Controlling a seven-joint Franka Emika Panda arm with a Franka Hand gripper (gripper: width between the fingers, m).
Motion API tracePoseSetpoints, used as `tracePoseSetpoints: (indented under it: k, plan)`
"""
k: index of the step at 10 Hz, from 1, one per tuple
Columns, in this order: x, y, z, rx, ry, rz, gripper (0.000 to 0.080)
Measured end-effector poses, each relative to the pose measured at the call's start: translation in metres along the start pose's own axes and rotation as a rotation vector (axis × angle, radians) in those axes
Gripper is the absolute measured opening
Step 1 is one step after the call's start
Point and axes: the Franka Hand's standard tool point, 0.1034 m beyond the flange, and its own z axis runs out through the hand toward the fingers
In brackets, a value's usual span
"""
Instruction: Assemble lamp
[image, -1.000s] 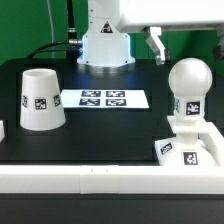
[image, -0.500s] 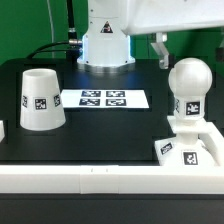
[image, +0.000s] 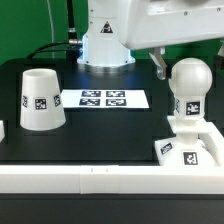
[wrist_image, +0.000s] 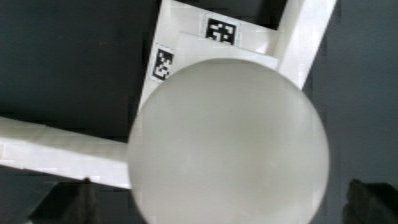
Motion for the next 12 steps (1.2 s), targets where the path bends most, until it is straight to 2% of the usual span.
tracePoseSetpoints:
  k: [3, 4, 5, 6, 10, 12]
  plan:
    - [-0.0031, -0.0007, 0.0155, 0.002, -0.013, 0.000, 0.0699]
    - [-0.0036, 0.0005, 0.0152, 0.002, -0.015, 0.000, 0.0699]
    - [-0.0033, 0.0009, 0.0145, 0.002, -0.013, 0.001, 0.0601]
    - [-0.0032, 0.0009, 0.0145, 0.002, -0.013, 0.000, 0.0576]
    - [-0.0032, 0.0010, 0.0145, 0.001, -0.013, 0.022, 0.0576]
    - [-0.0032, 0.0012, 0.0146, 0.003, -0.012, 0.118, 0.0576]
